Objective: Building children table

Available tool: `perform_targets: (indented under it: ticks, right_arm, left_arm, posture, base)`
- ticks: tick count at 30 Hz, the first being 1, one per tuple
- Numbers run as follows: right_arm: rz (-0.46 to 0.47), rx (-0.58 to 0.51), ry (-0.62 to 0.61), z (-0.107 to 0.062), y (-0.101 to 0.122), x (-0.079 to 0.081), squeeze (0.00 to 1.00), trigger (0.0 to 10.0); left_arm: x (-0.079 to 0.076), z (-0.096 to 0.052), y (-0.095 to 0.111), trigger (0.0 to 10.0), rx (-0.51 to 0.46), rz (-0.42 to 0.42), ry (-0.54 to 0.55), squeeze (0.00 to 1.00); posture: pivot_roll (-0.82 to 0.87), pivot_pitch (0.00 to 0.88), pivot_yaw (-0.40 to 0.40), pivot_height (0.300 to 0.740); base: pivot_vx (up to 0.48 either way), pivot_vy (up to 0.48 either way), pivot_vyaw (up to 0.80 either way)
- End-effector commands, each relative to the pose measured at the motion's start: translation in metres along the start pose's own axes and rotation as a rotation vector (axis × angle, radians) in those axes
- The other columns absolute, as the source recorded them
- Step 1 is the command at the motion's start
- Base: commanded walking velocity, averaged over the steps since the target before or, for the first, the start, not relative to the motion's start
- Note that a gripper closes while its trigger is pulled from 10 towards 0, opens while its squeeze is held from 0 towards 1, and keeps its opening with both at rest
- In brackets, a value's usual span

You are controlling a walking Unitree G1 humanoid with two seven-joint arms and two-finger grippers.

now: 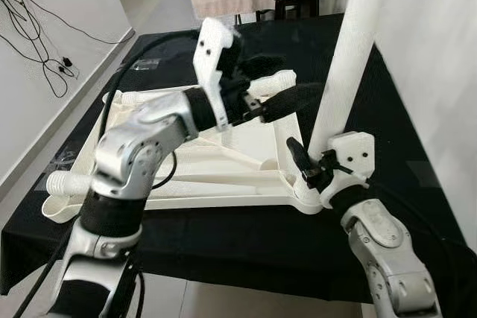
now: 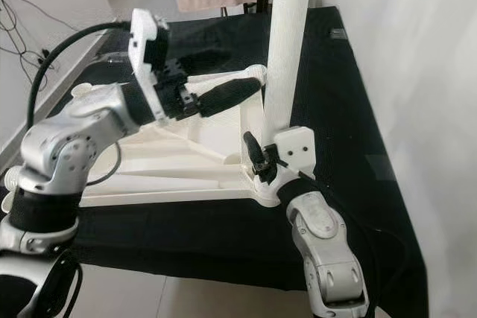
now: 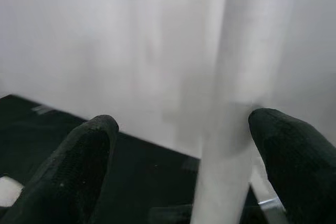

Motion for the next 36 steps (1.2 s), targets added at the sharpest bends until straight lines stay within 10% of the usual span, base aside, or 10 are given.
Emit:
perform_targets:
  ticks: [1, 6, 7, 20, 21, 23, 36]
  right_arm:
    - [0.035, 0.201, 0.099, -0.004, -0.050, 0.024, 0.00, 10.0]
    - [0.013, 0.192, 0.121, -0.003, -0.049, 0.027, 0.00, 10.0]
    - [0.001, 0.189, 0.133, -0.002, -0.048, 0.029, 0.00, 10.0]
    - [-0.051, 0.185, 0.192, 0.000, -0.049, 0.036, 0.00, 10.0]
    - [-0.052, 0.187, 0.195, 0.000, -0.049, 0.037, 0.00, 10.0]
    - [-0.055, 0.190, 0.200, 0.000, -0.050, 0.037, 0.00, 10.0]
    - [-0.008, 0.210, 0.184, 0.002, -0.053, 0.033, 0.00, 10.0]
  left_arm:
    - [-0.008, 0.005, -0.004, 10.0, 0.024, -0.025, -0.078, 1.00]
    - [-0.012, 0.008, -0.005, 10.0, 0.037, -0.023, -0.121, 0.96]
    - [-0.013, 0.008, -0.005, 10.0, 0.041, -0.025, -0.130, 0.00]
    - [0.015, 0.029, 0.001, 10.0, 0.023, 0.097, 0.007, 0.00]
    - [0.016, 0.035, 0.002, 8.8, 0.014, 0.097, 0.016, 0.00]
    - [0.014, 0.043, 0.000, 0.0, 0.004, 0.089, 0.015, 0.00]
    - [0.007, 0.051, -0.009, 0.0, -0.009, 0.044, -0.007, 0.00]
  posture:
    - [-0.01, 0.112, 0.132, 0.740]
    - [-0.01, 0.111, 0.131, 0.740]
    - [-0.01, 0.112, 0.132, 0.740]
    - [-0.01, 0.105, 0.118, 0.740]
    - [-0.01, 0.104, 0.118, 0.740]
    - [-0.02, 0.101, 0.120, 0.740]
    - [-0.03, 0.094, 0.122, 0.740]
  base:
    - [0.000, 0.000, 0.00]
    - [0.000, 0.000, 0.00]
    - [0.000, 0.000, 0.00]
    - [0.000, 0.000, 0.00]
    - [0.000, 0.000, 0.00]
    - [0.000, 0.000, 0.00]
    - [0.000, 0.000, 0.00]
Point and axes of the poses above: a point about 5 cm out from each wrist's last joint towards the gripper, its own z axis pointing out of the wrist towards the gripper, its own y axis along the axis of the wrist's last joint, x = y × z, the point moved 5 cm from there along z, pointing out of the wrist towards the gripper, and after that the axes turned 4 degrees about z, right-handed, at the moved point
